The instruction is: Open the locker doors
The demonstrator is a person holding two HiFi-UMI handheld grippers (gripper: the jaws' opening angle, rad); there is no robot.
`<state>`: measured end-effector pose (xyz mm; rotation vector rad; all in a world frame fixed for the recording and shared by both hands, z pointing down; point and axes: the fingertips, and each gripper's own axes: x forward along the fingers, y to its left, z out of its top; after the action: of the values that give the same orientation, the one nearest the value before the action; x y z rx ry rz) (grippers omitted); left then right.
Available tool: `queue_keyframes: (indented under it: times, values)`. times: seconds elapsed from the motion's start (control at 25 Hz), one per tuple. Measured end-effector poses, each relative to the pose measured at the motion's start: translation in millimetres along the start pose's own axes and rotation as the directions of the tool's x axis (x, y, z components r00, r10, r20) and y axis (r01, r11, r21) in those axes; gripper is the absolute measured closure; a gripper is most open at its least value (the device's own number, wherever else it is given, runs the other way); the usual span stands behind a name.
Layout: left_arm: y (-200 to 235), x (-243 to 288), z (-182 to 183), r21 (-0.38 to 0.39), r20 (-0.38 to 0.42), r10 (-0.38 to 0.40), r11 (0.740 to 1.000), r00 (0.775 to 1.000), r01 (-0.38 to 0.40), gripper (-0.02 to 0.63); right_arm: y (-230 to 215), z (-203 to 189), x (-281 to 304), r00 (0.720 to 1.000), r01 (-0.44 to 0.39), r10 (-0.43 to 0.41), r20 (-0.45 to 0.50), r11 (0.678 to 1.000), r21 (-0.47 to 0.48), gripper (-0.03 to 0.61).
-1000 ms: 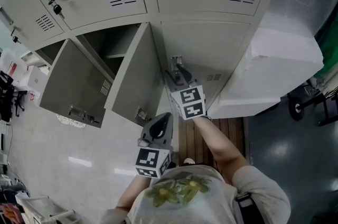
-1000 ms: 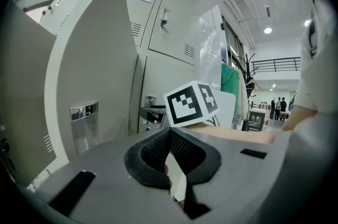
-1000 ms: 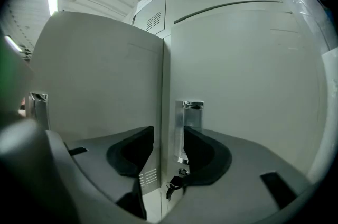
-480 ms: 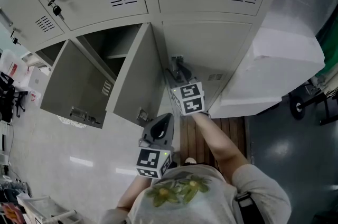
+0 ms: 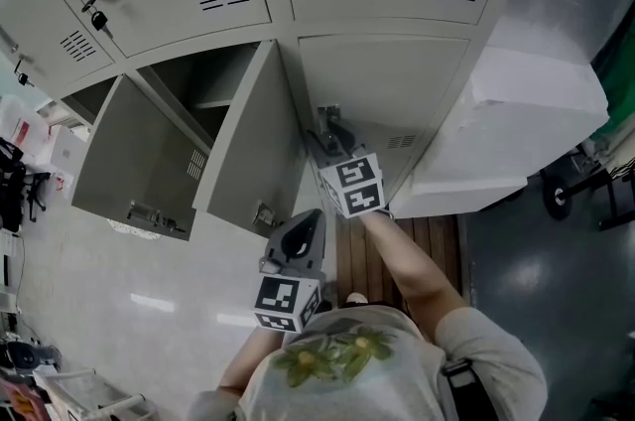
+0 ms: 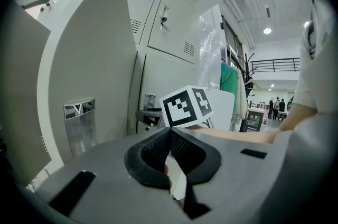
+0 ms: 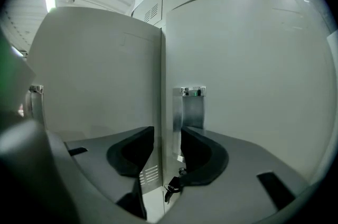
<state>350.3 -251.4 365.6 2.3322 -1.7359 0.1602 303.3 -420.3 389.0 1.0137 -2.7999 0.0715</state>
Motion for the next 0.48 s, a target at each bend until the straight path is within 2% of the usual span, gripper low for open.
queue_keyframes:
  times: [0.48]
  values:
    - [-1.2,-7.0,-0.9,-0.002,-0.001,0.002,1.000,1.000,-0.002,0.586,11.1,-3.5,-18.0,0.998,0.055,-0.055,0.002,0.998,-0.011,0.411]
